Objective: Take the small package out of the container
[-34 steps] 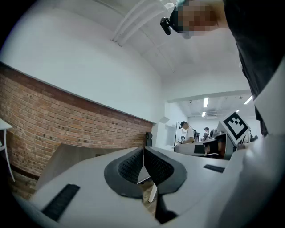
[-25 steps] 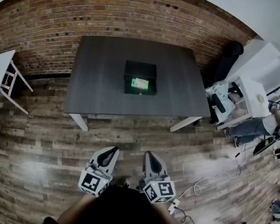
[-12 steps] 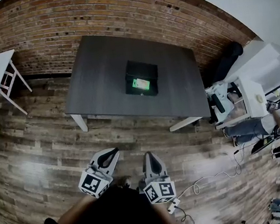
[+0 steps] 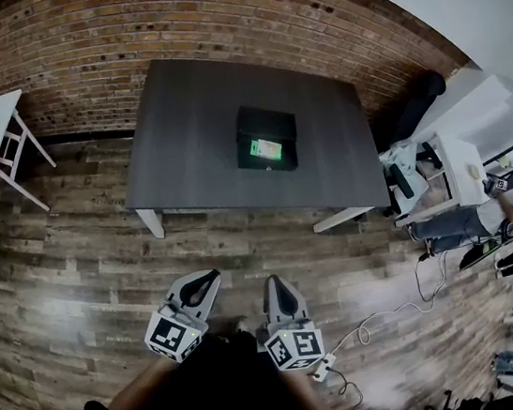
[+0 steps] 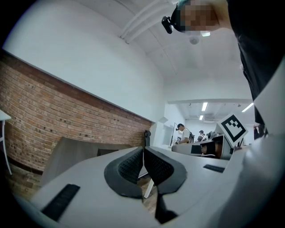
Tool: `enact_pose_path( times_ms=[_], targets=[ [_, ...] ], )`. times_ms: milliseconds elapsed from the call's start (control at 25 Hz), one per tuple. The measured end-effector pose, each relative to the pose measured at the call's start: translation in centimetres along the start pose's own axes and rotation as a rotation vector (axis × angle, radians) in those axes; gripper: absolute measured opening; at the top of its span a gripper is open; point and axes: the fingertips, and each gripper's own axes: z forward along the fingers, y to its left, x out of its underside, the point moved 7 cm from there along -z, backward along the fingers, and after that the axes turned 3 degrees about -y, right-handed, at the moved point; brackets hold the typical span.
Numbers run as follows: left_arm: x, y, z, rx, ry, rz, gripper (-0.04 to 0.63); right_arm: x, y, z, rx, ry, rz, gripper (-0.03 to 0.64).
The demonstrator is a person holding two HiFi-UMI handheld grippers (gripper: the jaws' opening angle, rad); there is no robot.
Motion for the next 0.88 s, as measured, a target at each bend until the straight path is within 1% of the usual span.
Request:
enact_pose_path(
  times_ms=[200,400,680,880],
  targets=[
    [-0.3,1.9,-1.2,0.03,0.005,-0.004,0.037,0.9,1.9,0.8,0.026,-0.009,-0.019,0.025],
    [-0.1,3.1,-1.4,0.02,0.022,-0.019,0.037,1.5,2.7,1.3,0.038,0.006,-0.026,0.023],
    [0.0,4.6,-0.6,0.021,0.032,-0.036,0.037,1.5,2.7,3.6,0.027,0.003,-0.029,0.024],
    [0.4,5.7,1.3,0.01,0.037,-0.043,0.037,1.6,1.5,5.6,0.004,-0.001,-0.031,0.023]
  ],
)
